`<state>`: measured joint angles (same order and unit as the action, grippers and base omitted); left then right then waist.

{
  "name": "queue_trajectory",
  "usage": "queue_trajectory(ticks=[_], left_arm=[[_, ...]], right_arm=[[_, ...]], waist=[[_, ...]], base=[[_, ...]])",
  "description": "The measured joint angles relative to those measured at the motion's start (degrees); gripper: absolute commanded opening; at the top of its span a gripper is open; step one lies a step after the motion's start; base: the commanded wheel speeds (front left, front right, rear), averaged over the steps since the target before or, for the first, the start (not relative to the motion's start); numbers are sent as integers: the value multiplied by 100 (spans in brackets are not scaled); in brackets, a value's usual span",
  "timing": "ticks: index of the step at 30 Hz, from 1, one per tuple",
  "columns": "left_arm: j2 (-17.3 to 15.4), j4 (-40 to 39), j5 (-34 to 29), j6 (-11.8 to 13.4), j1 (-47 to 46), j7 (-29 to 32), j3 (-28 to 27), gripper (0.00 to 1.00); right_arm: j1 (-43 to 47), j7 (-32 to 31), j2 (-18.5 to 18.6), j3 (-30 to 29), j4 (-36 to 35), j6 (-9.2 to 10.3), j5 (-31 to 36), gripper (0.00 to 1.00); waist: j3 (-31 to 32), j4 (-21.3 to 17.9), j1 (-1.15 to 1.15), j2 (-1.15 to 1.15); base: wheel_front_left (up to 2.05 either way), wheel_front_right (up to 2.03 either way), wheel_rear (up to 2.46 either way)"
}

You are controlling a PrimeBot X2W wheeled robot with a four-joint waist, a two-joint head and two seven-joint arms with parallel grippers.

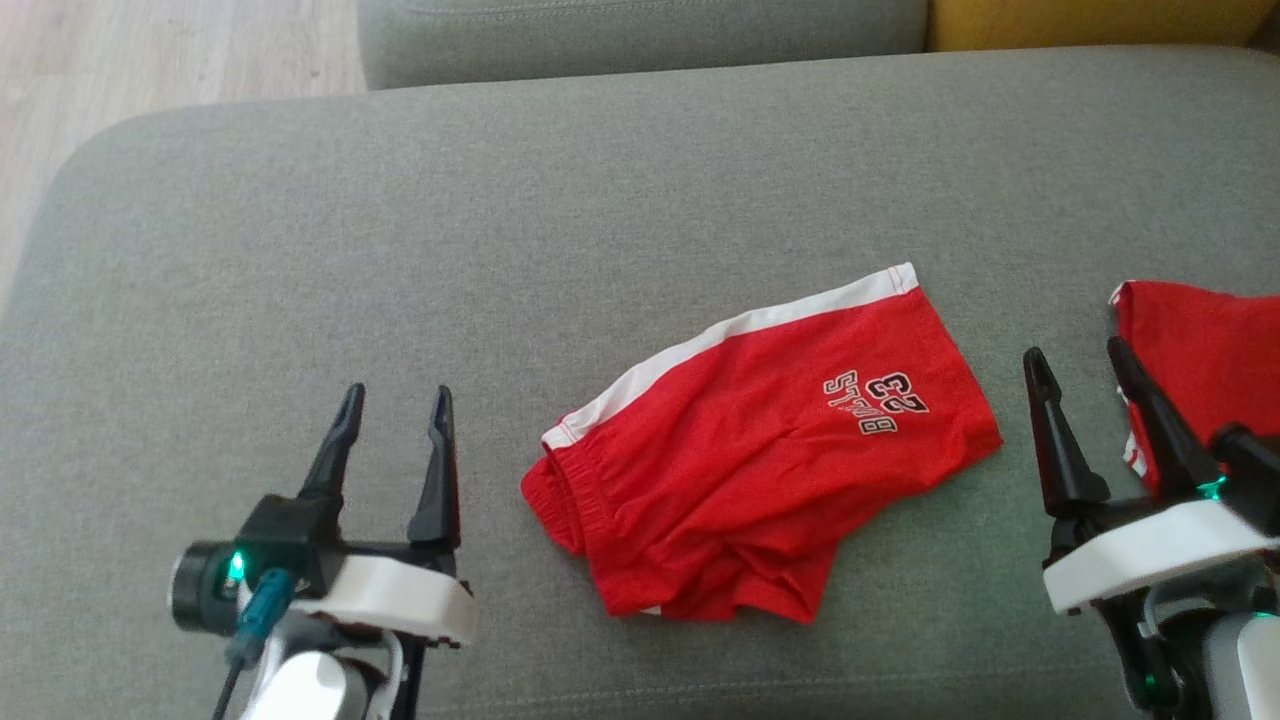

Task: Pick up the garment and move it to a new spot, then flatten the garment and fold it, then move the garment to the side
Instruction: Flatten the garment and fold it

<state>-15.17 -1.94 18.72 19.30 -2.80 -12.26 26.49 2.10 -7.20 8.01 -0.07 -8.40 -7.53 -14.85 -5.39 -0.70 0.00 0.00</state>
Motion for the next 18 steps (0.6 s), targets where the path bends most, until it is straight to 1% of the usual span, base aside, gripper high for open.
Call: queue_trajectory(ticks=[5, 10, 18], left_arm=[[-115, -53, -109, 91, 5, -54, -108, 100], [-116, -55, -107, 92, 14, -53, -109, 100], [-119, -55, -73, 90, 18, -44, -103, 100]], right_arm=[[81, -47, -8, -10, -52, 0, 14, 100], [229, -85, -35, -20, -55, 0, 14, 100], [225, -88, -46, -26, -111, 0, 13, 100]], waist=[[63, -15, 0, 0], [80, -38, 0, 0], [67, -54, 0, 0]], base=[[0, 0, 0], [0, 0, 0], [0, 0, 0]])
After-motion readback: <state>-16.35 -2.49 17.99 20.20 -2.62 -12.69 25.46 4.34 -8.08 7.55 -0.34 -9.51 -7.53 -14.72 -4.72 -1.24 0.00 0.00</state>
